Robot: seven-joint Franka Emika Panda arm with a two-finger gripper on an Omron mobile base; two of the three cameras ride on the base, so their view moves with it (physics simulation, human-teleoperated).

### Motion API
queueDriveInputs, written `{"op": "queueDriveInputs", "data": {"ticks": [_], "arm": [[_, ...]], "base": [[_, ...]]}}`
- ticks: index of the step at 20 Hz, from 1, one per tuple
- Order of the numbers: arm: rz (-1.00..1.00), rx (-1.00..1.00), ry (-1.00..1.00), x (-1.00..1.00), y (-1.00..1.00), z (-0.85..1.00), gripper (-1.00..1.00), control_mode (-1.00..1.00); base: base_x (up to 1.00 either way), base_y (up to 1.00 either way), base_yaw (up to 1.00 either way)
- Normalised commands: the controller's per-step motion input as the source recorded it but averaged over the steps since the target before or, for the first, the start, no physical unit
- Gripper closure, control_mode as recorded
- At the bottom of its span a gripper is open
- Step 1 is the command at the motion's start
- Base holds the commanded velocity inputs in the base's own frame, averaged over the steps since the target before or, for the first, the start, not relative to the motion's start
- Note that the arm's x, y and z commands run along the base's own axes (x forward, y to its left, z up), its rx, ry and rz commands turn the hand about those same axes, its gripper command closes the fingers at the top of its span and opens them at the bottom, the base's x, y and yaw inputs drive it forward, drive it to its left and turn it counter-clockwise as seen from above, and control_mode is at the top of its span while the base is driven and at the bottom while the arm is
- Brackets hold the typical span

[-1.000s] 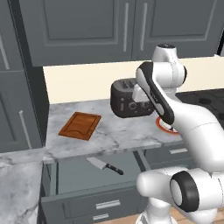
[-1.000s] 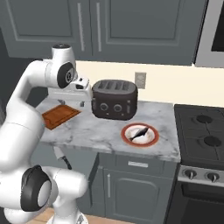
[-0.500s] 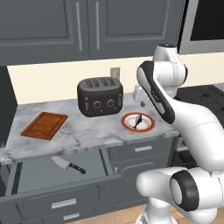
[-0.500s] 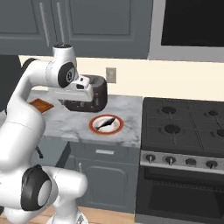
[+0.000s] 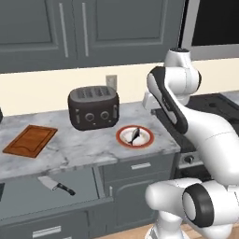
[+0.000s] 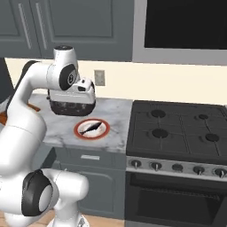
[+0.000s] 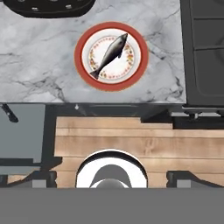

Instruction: Pick up the knife from the drawer and place it on the cutting board. Then place the meat from the plate to the cutting board.

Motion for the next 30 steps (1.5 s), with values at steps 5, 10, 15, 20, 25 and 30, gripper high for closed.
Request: {"op": "queueDriveInputs", "data": {"ticks": [5, 10, 15, 20, 25, 30], "arm": [[0.0, 0.0, 0.0, 0.0, 0.0, 0.0, -1.0, 1.0], [0.0, 0.0, 0.0, 0.0, 0.0, 0.0, -1.0, 1.0], [0.0, 0.0, 0.0, 0.0, 0.0, 0.0, -1.0, 1.0], [0.0, 0.0, 0.0, 0.0, 0.0, 0.0, -1.0, 1.0], [0.0, 0.0, 0.0, 0.0, 0.0, 0.0, -1.0, 1.0], [0.0, 0.0, 0.0, 0.0, 0.0, 0.0, -1.0, 1.0]], "base": [[0.48, -0.43, 0.0], [0.48, -0.41, 0.0], [0.5, -0.24, 0.0], [0.43, -0.09, 0.0], [0.46, -0.33, 0.0], [0.47, -0.24, 0.0]]}}
